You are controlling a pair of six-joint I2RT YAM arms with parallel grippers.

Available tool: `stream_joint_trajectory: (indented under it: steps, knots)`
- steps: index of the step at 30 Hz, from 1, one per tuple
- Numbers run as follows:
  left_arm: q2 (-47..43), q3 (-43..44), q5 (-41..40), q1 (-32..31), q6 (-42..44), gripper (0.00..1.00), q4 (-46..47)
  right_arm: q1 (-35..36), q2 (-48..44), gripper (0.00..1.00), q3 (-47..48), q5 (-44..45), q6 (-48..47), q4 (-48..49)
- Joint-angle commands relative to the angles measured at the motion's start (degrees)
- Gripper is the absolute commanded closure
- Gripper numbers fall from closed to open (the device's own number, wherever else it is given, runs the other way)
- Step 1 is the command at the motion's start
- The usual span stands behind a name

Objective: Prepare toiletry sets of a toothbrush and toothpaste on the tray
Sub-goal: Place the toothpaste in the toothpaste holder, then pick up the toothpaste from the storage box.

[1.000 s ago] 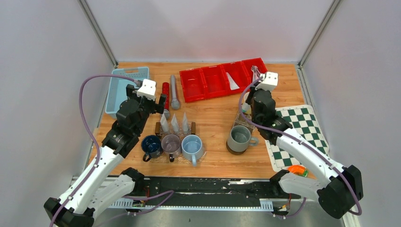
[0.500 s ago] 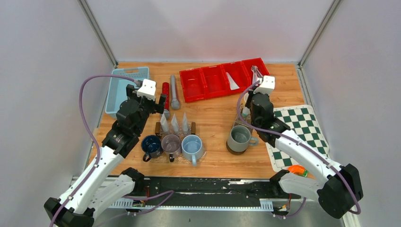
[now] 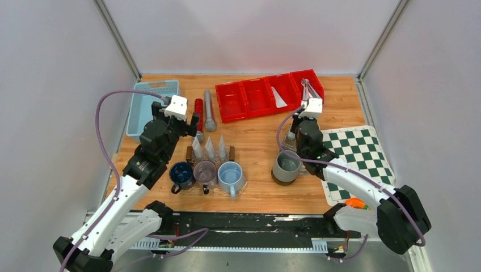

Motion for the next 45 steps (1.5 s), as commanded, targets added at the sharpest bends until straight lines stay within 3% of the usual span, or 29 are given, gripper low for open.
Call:
stream_joint_trajectory:
  steps: [1,7,20,24,31,37,42,45]
  knots:
    - [-1.0,-0.2,0.4,0.3,1.1,0.00,3.0,0.2,0.7,1.00,-1.5,-0.7,-3.0,10.9]
    - [-1.3,-0.6,0.7,0.3,1.4,0.00,3.4,0.3,2.2,1.00,-5.8,-1.9,-4.7,17.4]
    - [-1.5,-0.7,1.3,0.3,1.5,0.00,3.8,0.3,4.6,0.98,-8.8,-1.6,-6.0,19.8]
    - [-1.5,-0.8,1.4,0.4,1.4,0.00,3.8,0.3,4.4,0.82,-8.7,-1.6,-5.5,18.9]
    - [-1.6,-0.7,1.6,0.4,1.3,0.00,3.7,0.3,1.8,0.66,-7.4,-2.1,-4.2,15.4]
    - [-1.6,-0.7,1.8,0.3,1.3,0.00,3.6,0.3,-2.8,0.37,-3.6,-3.5,-2.3,7.9]
    - [-1.5,-0.6,1.8,0.4,1.3,0.00,3.5,-0.2,-4.7,0.17,2.8,-6.4,-2.0,-1.0]
    - [-1.4,-0.5,1.8,0.5,1.2,0.00,3.3,-2.2,-2.8,0.14,11.3,-10.4,-1.2,-9.7]
